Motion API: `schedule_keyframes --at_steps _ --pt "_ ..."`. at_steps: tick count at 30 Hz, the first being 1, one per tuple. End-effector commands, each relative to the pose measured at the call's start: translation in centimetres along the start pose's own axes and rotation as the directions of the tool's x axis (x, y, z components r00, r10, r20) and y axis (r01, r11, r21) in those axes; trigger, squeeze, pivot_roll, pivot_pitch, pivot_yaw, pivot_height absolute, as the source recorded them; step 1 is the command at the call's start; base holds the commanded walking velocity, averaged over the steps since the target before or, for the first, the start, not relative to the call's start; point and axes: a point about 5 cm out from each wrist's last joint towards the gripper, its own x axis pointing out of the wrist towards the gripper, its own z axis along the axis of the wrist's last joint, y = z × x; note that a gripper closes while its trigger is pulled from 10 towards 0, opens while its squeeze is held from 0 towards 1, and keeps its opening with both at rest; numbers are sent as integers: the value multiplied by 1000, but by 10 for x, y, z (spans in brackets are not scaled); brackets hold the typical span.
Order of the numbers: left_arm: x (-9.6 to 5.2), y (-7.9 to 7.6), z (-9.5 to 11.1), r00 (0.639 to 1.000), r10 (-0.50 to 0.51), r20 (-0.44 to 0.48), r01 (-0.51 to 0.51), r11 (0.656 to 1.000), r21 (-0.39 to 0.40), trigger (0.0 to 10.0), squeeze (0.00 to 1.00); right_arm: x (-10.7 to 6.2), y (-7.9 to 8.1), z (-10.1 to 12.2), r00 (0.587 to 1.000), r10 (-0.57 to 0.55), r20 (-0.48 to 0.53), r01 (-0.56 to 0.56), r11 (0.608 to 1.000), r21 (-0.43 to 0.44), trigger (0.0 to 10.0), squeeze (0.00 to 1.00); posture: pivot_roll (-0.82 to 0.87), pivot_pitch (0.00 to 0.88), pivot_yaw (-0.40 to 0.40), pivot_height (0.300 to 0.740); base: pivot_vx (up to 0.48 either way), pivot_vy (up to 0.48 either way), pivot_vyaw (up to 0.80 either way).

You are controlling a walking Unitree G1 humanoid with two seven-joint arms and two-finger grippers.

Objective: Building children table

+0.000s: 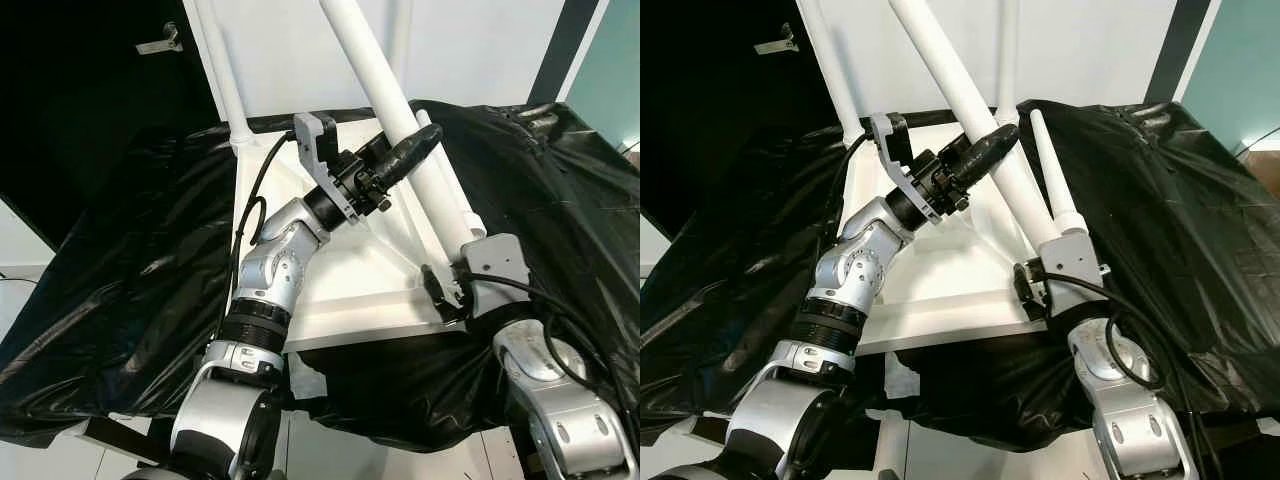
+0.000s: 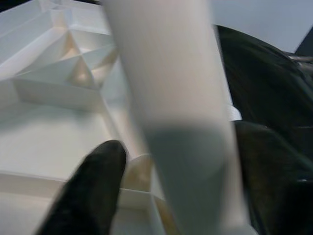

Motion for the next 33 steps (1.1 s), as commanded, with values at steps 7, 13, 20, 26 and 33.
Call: schedule_keyframes --at_steps 7,13,20,26,33 --pt "-2 -1 -4 999 2 -35 0 999 51 0 0 6 0 3 999 46 -23 -45 998 39 0 0 -269 28 78 740 0 0 0" --pt "-3 -1 -4 999 2 -37 0 999 54 0 0 5 -1 1 997 51 -53 -48 998 47 0 0 -258 27 74 740 0 0 0" --pt "-6 -2 2 1000 -7 14 8 1000 -19 10000 1000 6 -2 -1 996 75 -45 -70 992 107 0 0 -253 27 76 740 0 0 0" --pt "-9 -12 14 989 -113 93 118 991 -58 10000 412 8 -9 0 993 116 -10 -113 981 159 0 0 -254 31 80 740 0 0 0" --pt "-24 -22 25 949 -267 167 290 947 -135 10000 0 10 -18 4 985 168 29 -171 977 125 10000 0 -243 33 78 740 0 0 0"
